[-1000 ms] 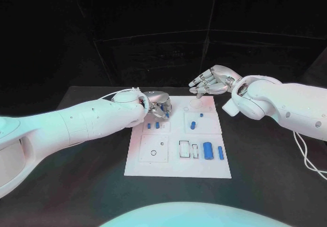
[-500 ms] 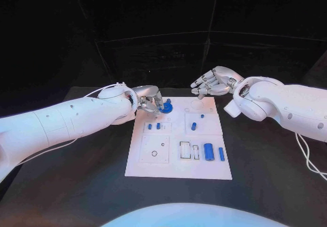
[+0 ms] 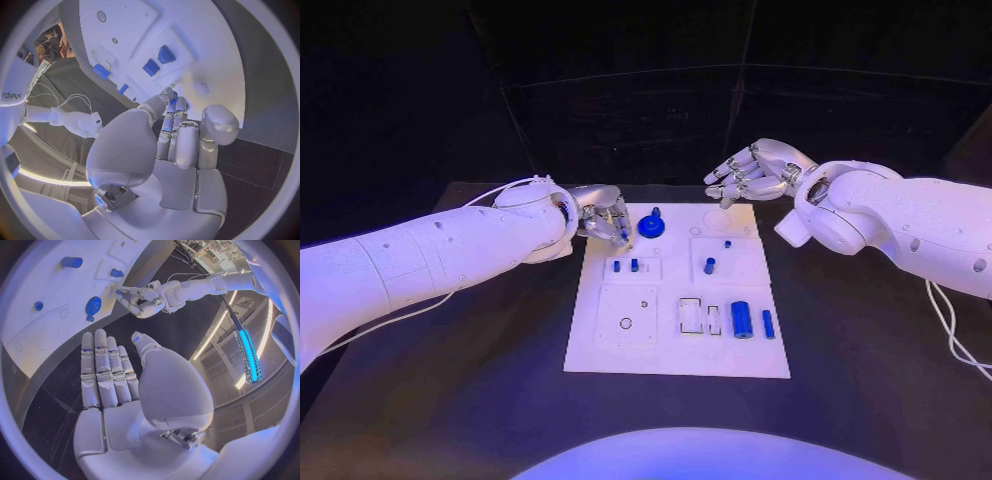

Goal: Assemble the parts on the task board

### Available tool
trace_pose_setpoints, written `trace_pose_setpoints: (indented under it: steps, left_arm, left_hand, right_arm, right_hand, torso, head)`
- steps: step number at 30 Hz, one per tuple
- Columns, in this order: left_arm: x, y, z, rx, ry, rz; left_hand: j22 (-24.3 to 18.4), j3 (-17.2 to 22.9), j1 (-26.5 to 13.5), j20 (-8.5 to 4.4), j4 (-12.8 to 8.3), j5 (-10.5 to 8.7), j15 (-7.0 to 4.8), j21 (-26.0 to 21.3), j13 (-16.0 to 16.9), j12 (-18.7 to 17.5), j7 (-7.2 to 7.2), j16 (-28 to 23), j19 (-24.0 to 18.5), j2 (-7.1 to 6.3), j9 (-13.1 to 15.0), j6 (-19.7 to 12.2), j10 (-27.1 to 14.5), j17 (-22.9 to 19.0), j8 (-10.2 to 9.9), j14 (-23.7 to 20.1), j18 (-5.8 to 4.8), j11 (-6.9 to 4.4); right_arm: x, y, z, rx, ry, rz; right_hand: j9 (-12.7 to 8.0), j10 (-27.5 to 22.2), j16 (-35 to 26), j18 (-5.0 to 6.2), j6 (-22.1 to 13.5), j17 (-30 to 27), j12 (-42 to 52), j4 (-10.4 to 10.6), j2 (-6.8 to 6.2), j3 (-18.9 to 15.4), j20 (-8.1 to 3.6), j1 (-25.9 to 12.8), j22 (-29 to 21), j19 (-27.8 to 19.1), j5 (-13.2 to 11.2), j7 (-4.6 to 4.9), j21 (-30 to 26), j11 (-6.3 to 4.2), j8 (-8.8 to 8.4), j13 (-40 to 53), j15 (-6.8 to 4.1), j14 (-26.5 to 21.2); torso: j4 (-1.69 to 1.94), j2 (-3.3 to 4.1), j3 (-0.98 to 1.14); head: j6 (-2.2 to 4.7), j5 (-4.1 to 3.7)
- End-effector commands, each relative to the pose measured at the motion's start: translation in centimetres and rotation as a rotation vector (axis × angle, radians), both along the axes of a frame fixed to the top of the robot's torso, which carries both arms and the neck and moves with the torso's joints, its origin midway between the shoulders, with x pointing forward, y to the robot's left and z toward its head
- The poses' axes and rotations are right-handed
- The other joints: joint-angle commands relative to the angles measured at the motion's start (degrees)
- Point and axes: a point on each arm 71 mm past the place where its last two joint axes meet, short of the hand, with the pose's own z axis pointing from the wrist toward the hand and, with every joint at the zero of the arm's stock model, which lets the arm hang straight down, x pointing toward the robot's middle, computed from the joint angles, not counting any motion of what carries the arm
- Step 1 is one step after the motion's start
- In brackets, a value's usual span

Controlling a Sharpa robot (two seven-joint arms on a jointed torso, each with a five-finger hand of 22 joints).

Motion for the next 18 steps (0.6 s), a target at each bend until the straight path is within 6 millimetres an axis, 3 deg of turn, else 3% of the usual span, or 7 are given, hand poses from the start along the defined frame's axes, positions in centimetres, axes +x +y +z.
trace_pose_setpoints:
  steps: [1, 18]
  left_arm:
    - [-0.01, 0.01, -0.36, 0.016, 0.045, 0.004]
    - [0.0, -0.93, -1.33, 0.016, 0.032, -0.005]
  left_hand:
    - [0.01, -0.11, -0.49, -0.17, 0.24, 0.06, -0.27, 0.2, -0.04, -0.2, 0.06, 0.03, -0.07, 0.09, 0.03, 0.31, 0.42, -0.07, -0.31, 1.53, -0.72, -0.04]
    - [-0.13, -0.14, -0.58, -0.17, 0.26, 0.07, -0.28, 0.05, -0.04, -0.29, 0.06, 0.0, -0.12, 0.0, 0.02, 0.28, 0.42, -0.17, -0.36, 1.51, -0.69, -0.05]
  right_arm:
    - [-0.04, 0.09, 0.16, 0.005, -0.007, 0.009]
    - [-0.07, 0.17, 0.16, 0.006, -0.007, 0.011]
  right_hand:
    - [0.1, -0.35, -0.37, 0.57, -0.28, -0.04, 0.36, -0.1, 0.57, -0.21, 0.3, 0.02, -0.05, 0.19, 0.38, 0.2, -0.25, 0.05, -0.07, -0.05, 0.03, -0.44]
    - [0.1, -0.35, -0.37, 0.57, -0.28, -0.04, 0.36, -0.1, 0.57, -0.21, 0.3, 0.02, -0.05, 0.19, 0.38, 0.2, -0.25, 0.05, -0.07, -0.05, 0.03, -0.44]
  torso:
    - [-0.04, -0.02, 0.06]
    - [-0.01, -0.01, 0.06]
  head:
    - [-0.01, 0.02]
    - [-0.06, -0.04]
